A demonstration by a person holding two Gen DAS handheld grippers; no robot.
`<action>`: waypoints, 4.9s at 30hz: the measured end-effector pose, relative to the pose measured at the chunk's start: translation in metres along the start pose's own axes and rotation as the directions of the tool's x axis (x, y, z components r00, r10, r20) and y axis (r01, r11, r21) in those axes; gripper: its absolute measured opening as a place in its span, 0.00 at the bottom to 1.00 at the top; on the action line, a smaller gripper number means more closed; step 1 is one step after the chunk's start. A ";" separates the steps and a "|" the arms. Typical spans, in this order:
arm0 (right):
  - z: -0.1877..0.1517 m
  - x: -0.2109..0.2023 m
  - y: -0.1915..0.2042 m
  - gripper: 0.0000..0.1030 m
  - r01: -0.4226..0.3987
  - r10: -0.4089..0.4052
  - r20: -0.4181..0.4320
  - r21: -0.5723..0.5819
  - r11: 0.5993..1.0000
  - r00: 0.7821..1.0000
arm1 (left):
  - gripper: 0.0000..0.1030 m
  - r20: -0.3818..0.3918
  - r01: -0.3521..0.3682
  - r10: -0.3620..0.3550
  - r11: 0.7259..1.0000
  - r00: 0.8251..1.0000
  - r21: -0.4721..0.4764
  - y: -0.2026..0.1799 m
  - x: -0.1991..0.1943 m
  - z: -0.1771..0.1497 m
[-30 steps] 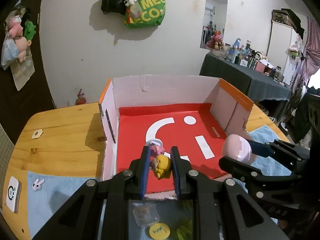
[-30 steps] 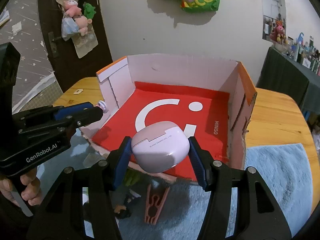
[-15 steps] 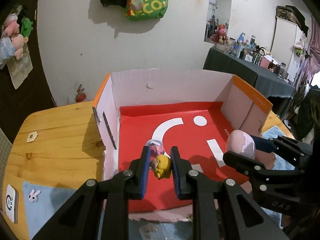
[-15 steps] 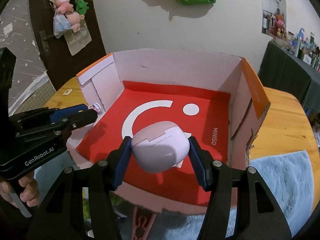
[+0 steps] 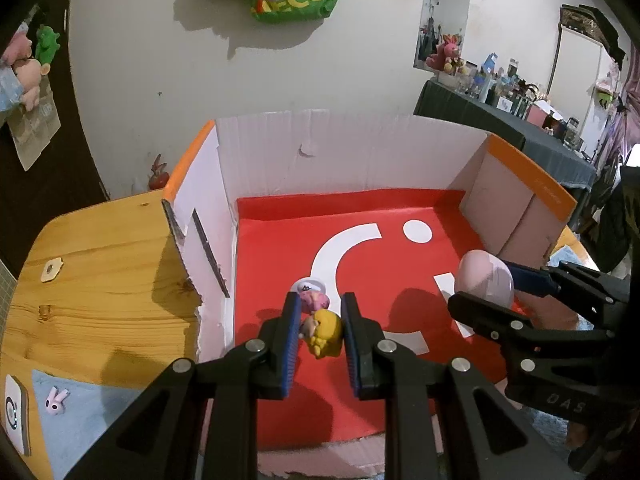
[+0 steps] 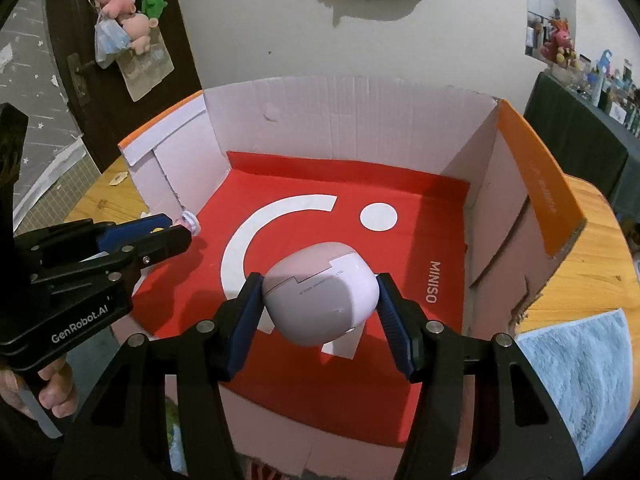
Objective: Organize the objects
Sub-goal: 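Carry the pink case and doll figure into the red-lined box with both tools, then lower the pink case onto the red floor and open the right tool while the left releases the doll, then withdraw both tools from the box back toward the remaining toys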
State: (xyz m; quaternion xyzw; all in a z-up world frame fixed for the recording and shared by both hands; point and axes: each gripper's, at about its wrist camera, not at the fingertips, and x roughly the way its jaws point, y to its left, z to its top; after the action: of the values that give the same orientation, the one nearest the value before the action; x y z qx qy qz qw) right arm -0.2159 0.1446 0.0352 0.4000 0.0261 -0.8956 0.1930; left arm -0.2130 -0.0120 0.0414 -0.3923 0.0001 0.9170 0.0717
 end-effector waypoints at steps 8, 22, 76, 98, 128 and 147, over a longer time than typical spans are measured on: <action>0.002 0.011 -0.002 0.53 0.011 -0.011 -0.028 -0.005 1.000 1.000 | 0.21 -0.015 0.002 -0.002 1.000 1.000 0.005 -0.001 0.008 0.003; 0.003 0.023 -0.006 0.53 0.017 -0.017 -0.074 0.000 1.000 0.997 | 0.21 -0.051 0.008 -0.008 1.000 0.999 -0.008 0.004 0.024 0.001; -0.003 0.022 -0.022 0.66 -0.005 0.001 -0.176 -0.027 1.000 0.984 | 0.58 -0.116 0.011 -0.014 1.000 0.993 -0.025 0.000 0.022 -0.015; -0.010 -0.036 -0.014 0.87 -0.014 0.014 -0.009 -0.030 0.999 1.000 | 0.71 0.001 0.000 0.000 0.999 1.000 -0.033 -0.012 -0.032 -0.025; -0.055 -0.114 0.001 1.00 -0.035 0.042 0.192 -0.042 0.999 0.980 | 1.00 0.123 -0.061 0.068 0.996 0.990 -0.064 -0.012 -0.101 -0.069; -0.087 -0.124 0.008 1.00 -0.042 0.050 0.200 -0.044 0.998 0.978 | 1.00 0.090 -0.064 0.072 0.994 0.993 -0.087 -0.012 -0.111 -0.104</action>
State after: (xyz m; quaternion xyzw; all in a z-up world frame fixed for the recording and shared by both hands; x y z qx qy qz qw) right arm -0.0768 0.1946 0.0671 0.3040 0.0148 -0.9260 0.2232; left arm -0.0609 -0.0206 0.0506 -0.3516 -0.0285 0.9354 0.0239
